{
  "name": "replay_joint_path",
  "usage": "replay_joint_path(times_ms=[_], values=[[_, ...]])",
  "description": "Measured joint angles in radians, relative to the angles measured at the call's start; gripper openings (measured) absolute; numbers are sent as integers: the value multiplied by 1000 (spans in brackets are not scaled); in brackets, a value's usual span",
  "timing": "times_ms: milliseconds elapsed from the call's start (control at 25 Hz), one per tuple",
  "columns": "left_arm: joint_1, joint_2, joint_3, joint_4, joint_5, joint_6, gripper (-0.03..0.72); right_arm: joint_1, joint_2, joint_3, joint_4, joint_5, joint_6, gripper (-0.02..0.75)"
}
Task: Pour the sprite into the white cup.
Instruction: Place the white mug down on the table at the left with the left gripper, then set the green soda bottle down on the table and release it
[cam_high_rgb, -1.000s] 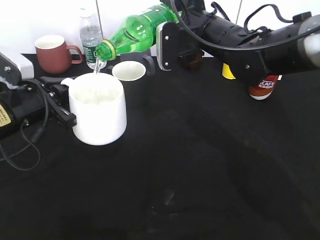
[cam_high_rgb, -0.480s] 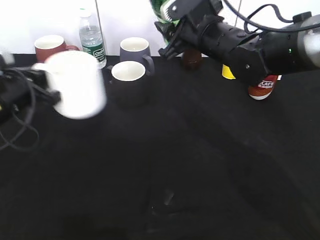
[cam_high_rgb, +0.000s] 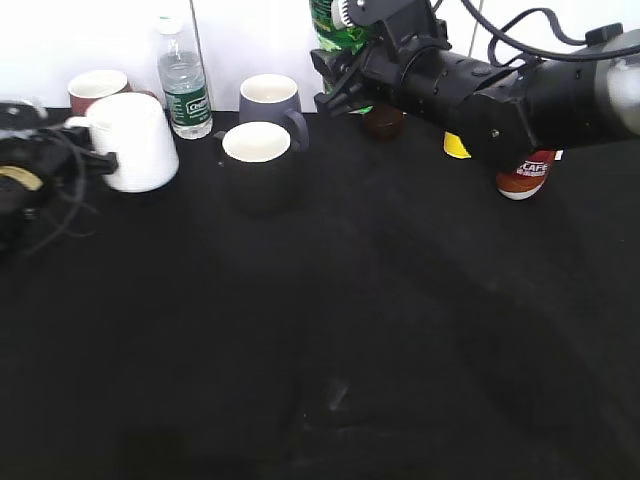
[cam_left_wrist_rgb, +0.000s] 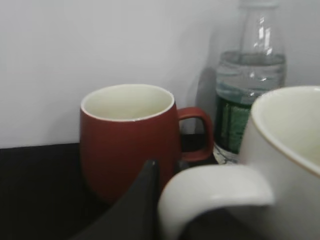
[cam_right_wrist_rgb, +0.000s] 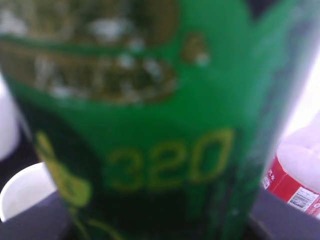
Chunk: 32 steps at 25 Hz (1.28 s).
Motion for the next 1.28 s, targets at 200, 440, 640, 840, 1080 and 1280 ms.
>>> replay_joint_path(times_ms=[200,440,640,840,1080,1280], values=[[0,142,-178,9,13,-14,67,0,0,0,6,1,0,376],[-1,152,-187,30,-1,-33,211,0,0,0,7,1,30,376],[0,143,-104,28,-63,-34,305,0,0,0,7,1,36,376],[3,-4,151,39,-67,-34,377,-2,0,0,26,12,47,376],[-2,-358,410,118,-71,-33,378,-56,146,-2,239,-118,60,376],[-2,-452,412,171,-9,-45,379,-95,301,-3,302,-247,64,376]])
